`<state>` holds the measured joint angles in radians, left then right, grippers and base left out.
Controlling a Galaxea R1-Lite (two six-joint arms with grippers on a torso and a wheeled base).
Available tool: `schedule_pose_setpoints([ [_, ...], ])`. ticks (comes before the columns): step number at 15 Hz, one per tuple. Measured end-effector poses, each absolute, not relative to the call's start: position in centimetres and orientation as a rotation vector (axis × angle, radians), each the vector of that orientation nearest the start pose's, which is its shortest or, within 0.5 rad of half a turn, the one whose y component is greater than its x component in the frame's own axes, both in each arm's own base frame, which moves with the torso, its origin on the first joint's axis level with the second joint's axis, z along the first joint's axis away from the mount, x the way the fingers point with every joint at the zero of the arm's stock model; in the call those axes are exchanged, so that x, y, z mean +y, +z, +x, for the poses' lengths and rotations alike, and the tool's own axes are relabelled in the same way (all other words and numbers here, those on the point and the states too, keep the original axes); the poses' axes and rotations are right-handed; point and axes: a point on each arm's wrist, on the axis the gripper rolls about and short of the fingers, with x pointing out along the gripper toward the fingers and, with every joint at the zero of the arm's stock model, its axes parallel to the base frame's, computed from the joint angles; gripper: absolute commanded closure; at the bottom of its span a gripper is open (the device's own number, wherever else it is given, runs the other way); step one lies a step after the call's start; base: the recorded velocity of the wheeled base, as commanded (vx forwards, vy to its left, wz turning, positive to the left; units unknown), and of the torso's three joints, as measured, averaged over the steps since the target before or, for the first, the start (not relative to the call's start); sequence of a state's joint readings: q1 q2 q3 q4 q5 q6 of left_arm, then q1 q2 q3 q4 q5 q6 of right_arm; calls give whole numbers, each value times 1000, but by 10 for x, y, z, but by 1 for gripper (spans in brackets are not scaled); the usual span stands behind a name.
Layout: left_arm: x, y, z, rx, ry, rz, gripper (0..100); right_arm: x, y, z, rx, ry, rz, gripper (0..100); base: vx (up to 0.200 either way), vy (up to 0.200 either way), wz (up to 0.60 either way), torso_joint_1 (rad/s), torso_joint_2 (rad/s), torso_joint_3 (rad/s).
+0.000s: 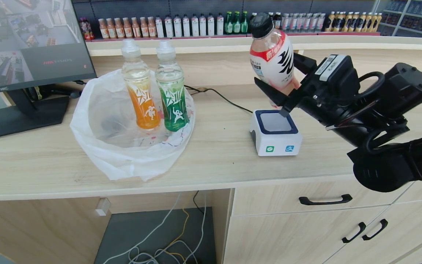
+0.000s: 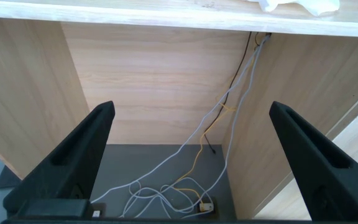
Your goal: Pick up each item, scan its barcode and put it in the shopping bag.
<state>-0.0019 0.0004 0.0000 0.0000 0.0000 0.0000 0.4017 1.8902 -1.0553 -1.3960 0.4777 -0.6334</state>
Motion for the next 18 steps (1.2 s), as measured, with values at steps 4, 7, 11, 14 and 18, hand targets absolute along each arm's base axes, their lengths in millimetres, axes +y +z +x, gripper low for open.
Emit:
schedule_pose_setpoints([
  [4, 0, 75, -23, 0, -1, 0, 0, 155, 268, 305, -850, 679, -425, 100, 0, 0, 0, 0, 0, 0],
  [7, 0, 75, -23, 0, -2, 0, 0, 157, 259, 288, -753, 563, -206, 100, 0, 0, 0, 0, 0, 0],
  [11, 0, 75, -23, 0, -1, 2, 0, 168, 248, 269, -640, 476, -35, 100, 0, 0, 0, 0, 0, 0],
  [14, 0, 75, -23, 0, -1, 2, 0, 168, 236, 262, -565, 464, 13, 100, 0, 0, 0, 0, 0, 0],
  [18, 0, 75, -23, 0, -2, 2, 0, 165, 229, 258, -518, 425, 51, 100, 0, 0, 0, 0, 0, 0],
])
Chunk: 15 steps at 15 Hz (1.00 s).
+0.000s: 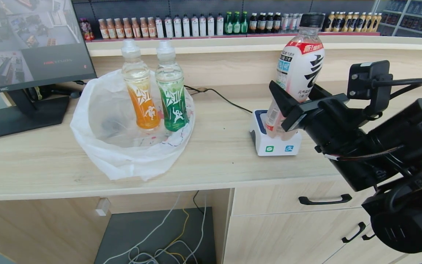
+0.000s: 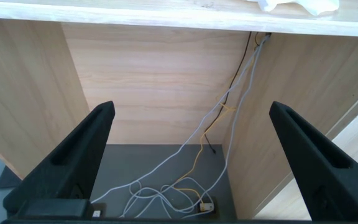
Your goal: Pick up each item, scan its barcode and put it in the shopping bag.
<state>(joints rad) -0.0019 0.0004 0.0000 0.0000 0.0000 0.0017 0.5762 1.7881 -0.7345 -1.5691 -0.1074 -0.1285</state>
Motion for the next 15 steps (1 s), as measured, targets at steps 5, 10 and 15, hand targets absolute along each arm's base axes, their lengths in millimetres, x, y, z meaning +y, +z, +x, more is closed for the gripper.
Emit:
schedule_pose_setpoints([
  [5, 0, 75, -23, 0, -1, 0, 0, 168, 226, 255, -502, 447, 79, 100, 0, 120, 0, 0, 2, 1],
  [10, 0, 75, -23, 0, -2, 0, 0, 167, 227, 255, -502, 445, 79, 100, 0, 200, 0, 2, 2, -1],
  [15, 0, 75, -23, 0, -1, 0, 0, 168, 228, 257, -508, 444, 80, 100, 0, 200, 0, 2, 1, 4],
])
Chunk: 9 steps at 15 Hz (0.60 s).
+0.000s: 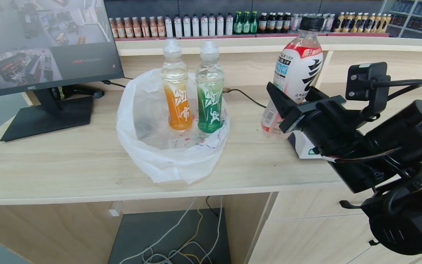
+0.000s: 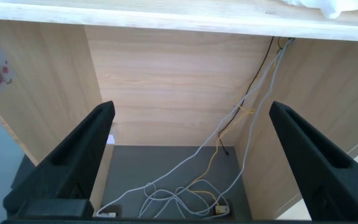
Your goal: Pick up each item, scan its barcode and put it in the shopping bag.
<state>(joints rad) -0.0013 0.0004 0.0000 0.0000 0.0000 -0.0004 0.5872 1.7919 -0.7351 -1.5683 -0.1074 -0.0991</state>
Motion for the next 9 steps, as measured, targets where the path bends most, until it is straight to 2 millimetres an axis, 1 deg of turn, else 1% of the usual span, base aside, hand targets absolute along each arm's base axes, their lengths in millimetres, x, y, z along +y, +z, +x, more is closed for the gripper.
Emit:
schedule_pose_setpoints([
  [5, 0, 75, -23, 0, -1, 0, 0, 168, 229, 256, -512, 445, 82, 100, 0, 200, 0, 1, 2, 5],
  [9, 0, 75, -23, 0, -1, 1, 0, 168, 230, 256, -516, 446, 84, 100, 0, 0, 0, 0, 0, 0],
])
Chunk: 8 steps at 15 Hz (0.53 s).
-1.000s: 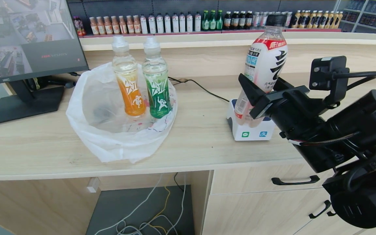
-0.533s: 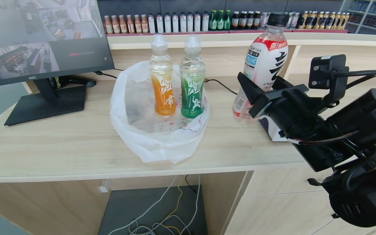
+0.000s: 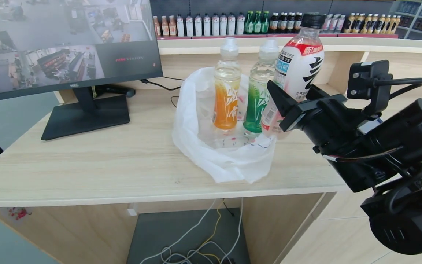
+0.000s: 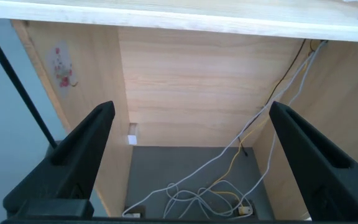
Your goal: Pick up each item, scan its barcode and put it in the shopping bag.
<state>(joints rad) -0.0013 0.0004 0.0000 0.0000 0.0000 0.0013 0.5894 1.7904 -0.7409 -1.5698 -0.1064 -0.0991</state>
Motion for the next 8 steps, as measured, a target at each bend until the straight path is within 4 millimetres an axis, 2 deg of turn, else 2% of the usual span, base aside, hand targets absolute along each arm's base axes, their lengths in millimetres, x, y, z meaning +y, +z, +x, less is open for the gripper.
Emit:
schedule_pose_setpoints([
  [4, 0, 75, -23, 0, -2, 0, 0, 171, 230, 257, -519, 449, 88, 100, 0, 0, 0, 0, 0, 0],
  [8, 0, 75, -23, 0, -2, 0, 0, 185, 226, 259, -511, 486, 92, 100, 0, 0, 0, 0, 0, 0],
])
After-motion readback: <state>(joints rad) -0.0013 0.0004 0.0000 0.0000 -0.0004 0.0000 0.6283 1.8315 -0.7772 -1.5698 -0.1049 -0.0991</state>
